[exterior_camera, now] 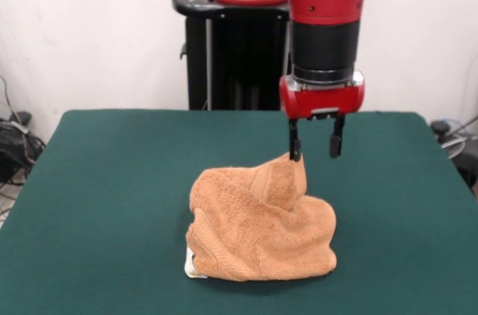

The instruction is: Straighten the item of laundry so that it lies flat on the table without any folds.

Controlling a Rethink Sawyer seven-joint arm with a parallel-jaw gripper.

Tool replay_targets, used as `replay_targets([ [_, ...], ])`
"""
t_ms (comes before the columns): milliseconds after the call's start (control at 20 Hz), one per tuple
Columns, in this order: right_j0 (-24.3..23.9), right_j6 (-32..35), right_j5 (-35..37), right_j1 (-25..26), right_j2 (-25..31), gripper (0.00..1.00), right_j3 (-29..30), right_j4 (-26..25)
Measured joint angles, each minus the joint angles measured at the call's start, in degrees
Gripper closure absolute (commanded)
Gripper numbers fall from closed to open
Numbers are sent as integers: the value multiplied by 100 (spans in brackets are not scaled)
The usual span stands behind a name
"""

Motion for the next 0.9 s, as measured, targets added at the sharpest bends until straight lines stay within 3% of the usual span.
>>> replay_targets([
  [350,-11,0,0,18,0,0,-190,-18],
  [900,-152,0,-349,237,0,0,-332,-518],
])
